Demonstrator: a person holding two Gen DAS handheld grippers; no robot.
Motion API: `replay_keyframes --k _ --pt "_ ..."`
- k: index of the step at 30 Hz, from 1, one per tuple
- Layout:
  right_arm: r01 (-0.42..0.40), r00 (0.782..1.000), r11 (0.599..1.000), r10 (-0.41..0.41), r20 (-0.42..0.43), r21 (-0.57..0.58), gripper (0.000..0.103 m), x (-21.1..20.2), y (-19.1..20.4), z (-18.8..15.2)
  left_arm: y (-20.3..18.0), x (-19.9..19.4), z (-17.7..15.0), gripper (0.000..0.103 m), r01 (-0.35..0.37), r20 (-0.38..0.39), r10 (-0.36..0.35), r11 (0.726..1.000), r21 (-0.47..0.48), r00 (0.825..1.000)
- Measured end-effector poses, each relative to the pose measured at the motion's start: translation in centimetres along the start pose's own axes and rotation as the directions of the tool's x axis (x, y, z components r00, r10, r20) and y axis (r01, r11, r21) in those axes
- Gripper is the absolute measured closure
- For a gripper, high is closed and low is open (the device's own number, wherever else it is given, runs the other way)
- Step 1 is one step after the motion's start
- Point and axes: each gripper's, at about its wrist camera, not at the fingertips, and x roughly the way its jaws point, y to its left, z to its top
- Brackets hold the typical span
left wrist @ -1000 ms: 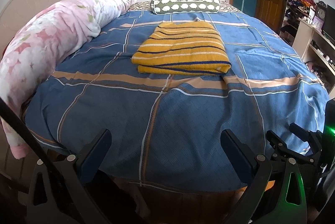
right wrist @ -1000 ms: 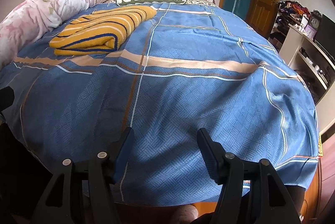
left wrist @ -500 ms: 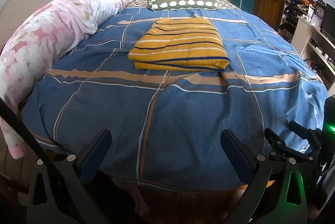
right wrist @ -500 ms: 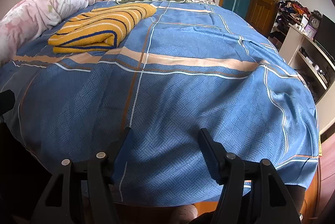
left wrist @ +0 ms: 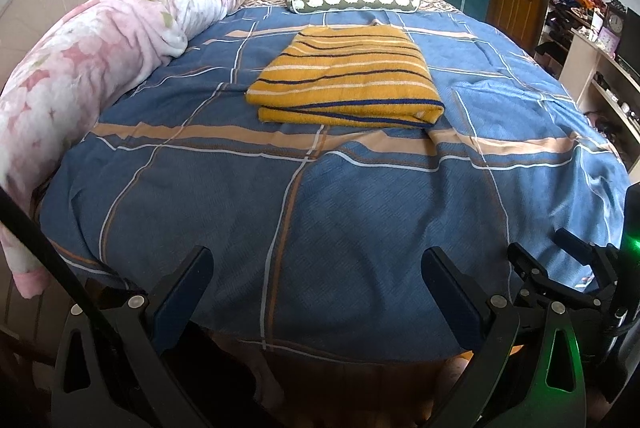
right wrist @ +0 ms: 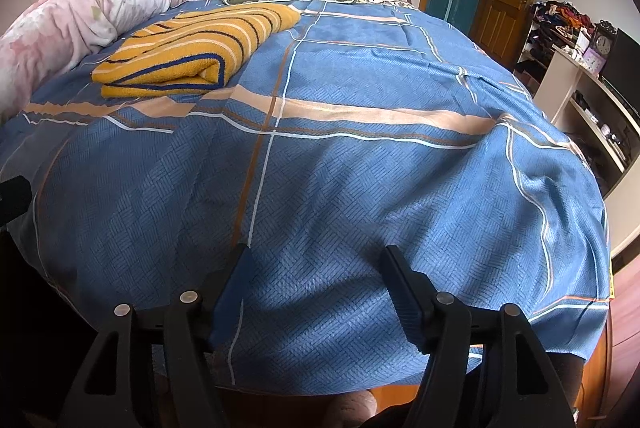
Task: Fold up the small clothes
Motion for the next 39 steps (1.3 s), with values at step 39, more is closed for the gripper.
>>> replay_keyframes --k 39 --pt "0.006 1.000 1.000 -0.006 0.003 -0.015 0.026 0.3 -0.1 -0.2 0.4 1.3 -0.6 0.000 0.006 -0.046 -0.006 1.000 -0.009 0.999"
